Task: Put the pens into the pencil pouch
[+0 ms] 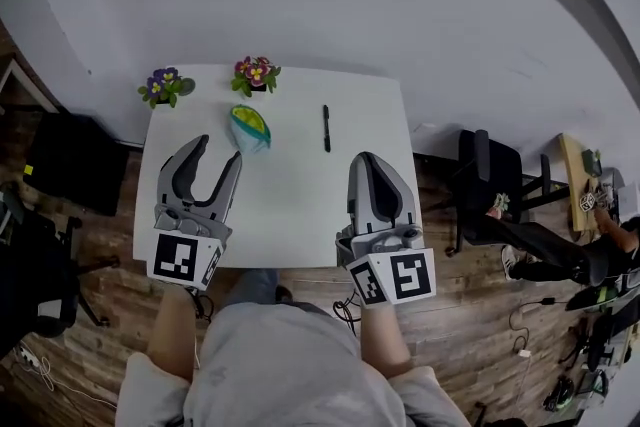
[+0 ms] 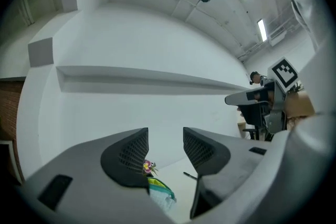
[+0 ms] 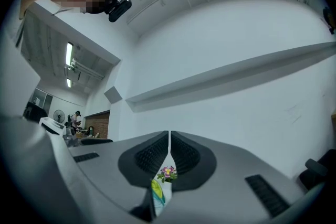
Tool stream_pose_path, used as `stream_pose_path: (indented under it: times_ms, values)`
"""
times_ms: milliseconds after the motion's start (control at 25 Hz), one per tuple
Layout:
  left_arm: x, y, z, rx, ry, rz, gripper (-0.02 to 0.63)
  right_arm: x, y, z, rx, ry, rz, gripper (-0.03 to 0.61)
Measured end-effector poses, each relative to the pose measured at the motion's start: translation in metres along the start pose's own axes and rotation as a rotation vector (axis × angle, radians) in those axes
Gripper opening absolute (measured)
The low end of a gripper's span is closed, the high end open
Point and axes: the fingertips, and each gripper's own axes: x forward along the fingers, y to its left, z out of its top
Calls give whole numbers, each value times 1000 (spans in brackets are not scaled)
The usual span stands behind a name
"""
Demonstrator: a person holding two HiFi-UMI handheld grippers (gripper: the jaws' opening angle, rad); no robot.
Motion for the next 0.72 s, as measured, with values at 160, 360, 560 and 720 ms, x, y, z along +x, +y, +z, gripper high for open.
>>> stream_pose_path:
  times_ms: [160,360,560,720]
  values:
    - [33,12,-48,3,82,-18,247,34,-9,-13,7,28,2,32]
    - [64,23,-110,7,194,-36,310,71,-21,-35,35,77,4,32]
    - [82,31,-166,55,287,-30,344,97,-31,-64,62,133,-1,32]
    - [87,30,-203,98,351,-25,365,105,-38,-84,78,176,-9,32]
